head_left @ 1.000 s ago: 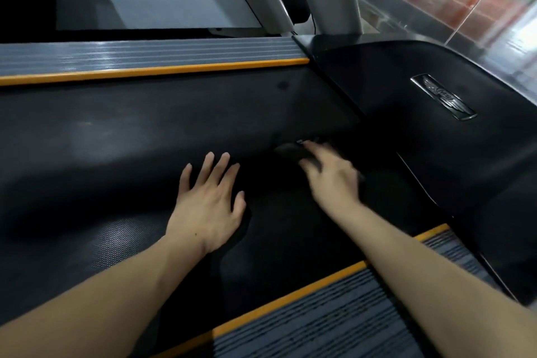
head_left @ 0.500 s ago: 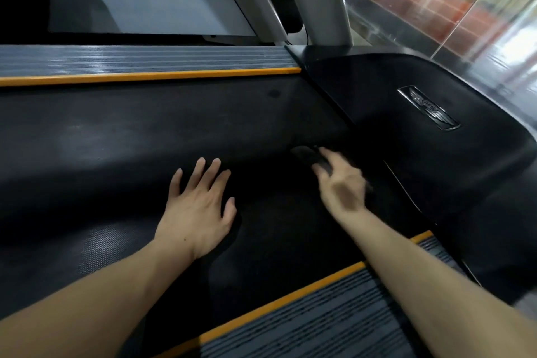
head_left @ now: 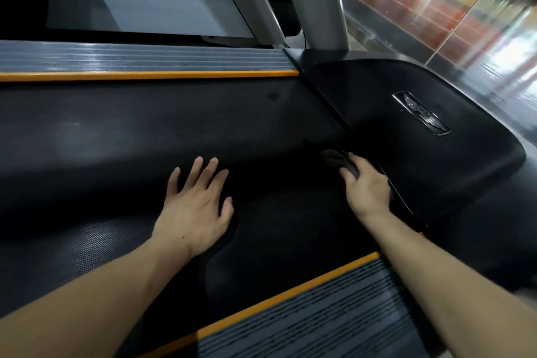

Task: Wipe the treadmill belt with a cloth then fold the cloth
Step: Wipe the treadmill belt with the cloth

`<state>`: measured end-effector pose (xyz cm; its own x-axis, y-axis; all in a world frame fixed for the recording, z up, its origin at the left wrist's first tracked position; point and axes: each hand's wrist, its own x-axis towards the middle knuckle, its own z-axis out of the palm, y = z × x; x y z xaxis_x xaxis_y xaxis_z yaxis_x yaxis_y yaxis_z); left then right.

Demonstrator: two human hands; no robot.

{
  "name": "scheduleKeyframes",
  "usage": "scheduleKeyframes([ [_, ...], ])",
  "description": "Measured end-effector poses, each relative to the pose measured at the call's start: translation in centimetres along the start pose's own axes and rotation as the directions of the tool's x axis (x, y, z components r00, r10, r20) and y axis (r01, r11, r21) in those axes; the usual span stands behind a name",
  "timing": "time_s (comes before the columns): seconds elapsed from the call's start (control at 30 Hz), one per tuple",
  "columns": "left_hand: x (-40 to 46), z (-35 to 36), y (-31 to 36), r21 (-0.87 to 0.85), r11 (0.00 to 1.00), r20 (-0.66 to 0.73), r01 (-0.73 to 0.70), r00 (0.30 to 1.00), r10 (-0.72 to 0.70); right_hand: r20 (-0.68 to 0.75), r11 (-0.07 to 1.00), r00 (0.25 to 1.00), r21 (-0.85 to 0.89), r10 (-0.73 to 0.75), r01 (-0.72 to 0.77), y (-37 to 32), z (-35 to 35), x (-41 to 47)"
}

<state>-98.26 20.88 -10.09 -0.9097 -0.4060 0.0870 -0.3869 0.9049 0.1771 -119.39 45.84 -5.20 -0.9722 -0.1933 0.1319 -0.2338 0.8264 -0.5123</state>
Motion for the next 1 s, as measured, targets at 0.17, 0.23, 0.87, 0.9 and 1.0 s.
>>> scheduleKeyframes([
  [0.17, 0.0, -0.1, -0.1, 0.001, 1.000, 0.008, 0.002, 1.000, -0.002, 0.124, 0.970, 0.963, 0.072, -0.238, 0.230, -4.0, 3.0, -6.5],
  [0.23, 0.0, -0.1, 0.0, 0.001, 1.000, 0.007, 0.001, 1.000, -0.001, 0.201, 0.943, 0.923, 0.127, -0.327, 0.307, -4.3, 3.1, -7.7],
  [0.87, -0.1, -1.4, 0.2, -0.055, 0.998, 0.044, -0.008, 0.999, 0.010, 0.340, 0.942, 0.884, 0.018, -0.321, 0.336, -3.5, 1.0, -7.8],
  [0.9, -0.1, -1.7, 0.2, -0.068, 0.998, 0.039, -0.015, 0.999, 0.018, 0.338, 0.936, 0.880, 0.005, -0.334, 0.353, -3.6, 0.7, -7.6],
  [1.0, -0.7, -2.9, 0.1, -0.050, 0.996, 0.021, -0.072, 0.997, 0.073, 0.275, 0.887, 0.883, -0.161, -0.380, 0.432, -3.8, -0.1, -7.6],
])
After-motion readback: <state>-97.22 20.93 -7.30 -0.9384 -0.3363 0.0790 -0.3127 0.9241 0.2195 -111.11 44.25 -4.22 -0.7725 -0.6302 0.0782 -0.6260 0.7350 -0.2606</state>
